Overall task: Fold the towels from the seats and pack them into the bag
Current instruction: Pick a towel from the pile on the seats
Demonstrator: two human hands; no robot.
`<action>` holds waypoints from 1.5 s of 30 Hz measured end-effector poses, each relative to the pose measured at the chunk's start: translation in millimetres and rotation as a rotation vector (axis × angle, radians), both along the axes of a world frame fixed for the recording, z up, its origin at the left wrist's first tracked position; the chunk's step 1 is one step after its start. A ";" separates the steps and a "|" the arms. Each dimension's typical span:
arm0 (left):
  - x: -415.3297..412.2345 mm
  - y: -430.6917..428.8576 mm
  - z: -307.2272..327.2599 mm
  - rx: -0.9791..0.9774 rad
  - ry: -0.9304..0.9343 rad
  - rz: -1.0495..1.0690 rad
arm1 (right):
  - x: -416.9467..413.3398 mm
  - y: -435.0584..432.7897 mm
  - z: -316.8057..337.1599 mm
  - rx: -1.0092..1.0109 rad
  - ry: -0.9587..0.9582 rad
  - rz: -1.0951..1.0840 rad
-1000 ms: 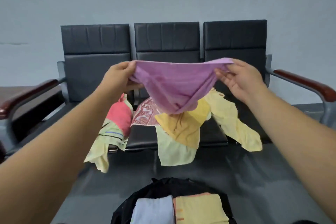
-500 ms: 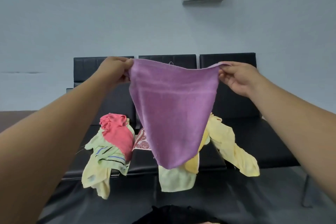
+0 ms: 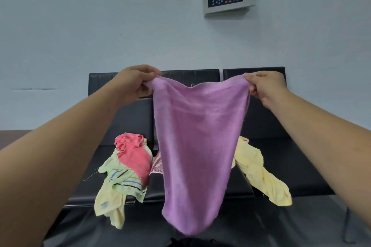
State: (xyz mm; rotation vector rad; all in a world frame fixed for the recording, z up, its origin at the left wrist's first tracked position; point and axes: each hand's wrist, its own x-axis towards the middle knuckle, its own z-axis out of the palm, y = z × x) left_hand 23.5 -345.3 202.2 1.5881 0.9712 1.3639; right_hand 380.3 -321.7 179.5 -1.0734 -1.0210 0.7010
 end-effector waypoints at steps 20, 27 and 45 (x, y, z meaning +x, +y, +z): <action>38.7 -40.4 -0.2 0.126 0.570 -0.066 | -81.7 -68.1 8.8 0.076 -0.564 0.381; 43.7 -38.0 -3.5 0.086 0.590 -0.094 | -98.4 -73.6 -2.7 0.094 -0.736 0.523; 27.9 -19.2 -42.1 -0.096 0.823 -0.300 | -85.7 -52.9 -24.8 0.003 -0.328 0.571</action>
